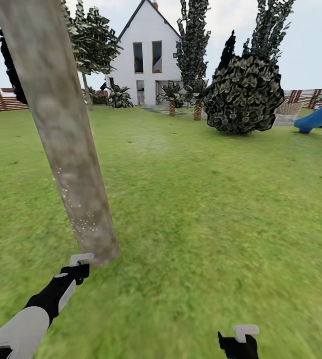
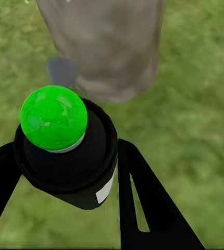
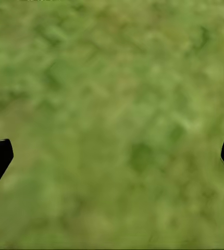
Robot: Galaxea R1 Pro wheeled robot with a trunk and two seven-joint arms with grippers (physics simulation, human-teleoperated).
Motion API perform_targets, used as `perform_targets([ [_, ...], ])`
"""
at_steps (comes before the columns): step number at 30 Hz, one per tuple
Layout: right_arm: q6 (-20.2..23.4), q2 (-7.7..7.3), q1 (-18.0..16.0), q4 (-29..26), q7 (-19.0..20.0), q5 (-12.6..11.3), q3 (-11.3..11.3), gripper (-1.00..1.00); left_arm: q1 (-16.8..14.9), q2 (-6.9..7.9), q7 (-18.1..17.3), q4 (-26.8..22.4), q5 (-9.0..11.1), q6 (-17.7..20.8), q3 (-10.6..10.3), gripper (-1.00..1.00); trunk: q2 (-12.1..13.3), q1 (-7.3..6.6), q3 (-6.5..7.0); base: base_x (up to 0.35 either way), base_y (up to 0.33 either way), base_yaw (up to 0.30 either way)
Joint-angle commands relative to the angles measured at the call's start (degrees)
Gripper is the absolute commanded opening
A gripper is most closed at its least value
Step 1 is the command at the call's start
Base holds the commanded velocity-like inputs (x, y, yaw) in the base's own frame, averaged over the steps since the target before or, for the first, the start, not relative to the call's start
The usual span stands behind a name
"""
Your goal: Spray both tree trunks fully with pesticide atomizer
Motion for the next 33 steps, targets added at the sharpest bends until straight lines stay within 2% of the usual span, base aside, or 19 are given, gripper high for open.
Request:
perform_targets([
  [1, 0.0, 0.00, 0.0, 0.0, 0.0, 0.0, 0.0, 1.00, 0.0, 0.00, 0.0, 0.0, 0.0, 0.0, 0.0, -1.00, 0.0, 0.00, 0.00, 0.000, -0.269, 0.008],
  [7, 0.0, 0.00, 0.0, 0.1, 0.0, 0.0, 0.0, 1.00, 0.0, 0.00, 0.0, 0.0, 0.0, 0.0, 0.0, -1.00, 0.0, 0.00, 0.00, 0.000, -0.269, 0.064],
  [27, 0.0, 0.00, 0.0, 0.0, 0.0, 0.0, 0.0, 1.00, 0.0, 0.00, 0.1, 0.0, -0.1, 0.1, 0.1, -1.00, 0.0, 0.00, 0.00, 0.001, -0.269, 0.270],
  [33, 0.0, -0.08, 0.0, 0.1, -0.2, 0.1, 0.0, 1.00, 0.0, 0.00, 0.1, 0.0, 0.0, 0.2, 0.1, -1.00, 0.0, 0.00, 0.00, 0.127, -0.268, 0.017],
])
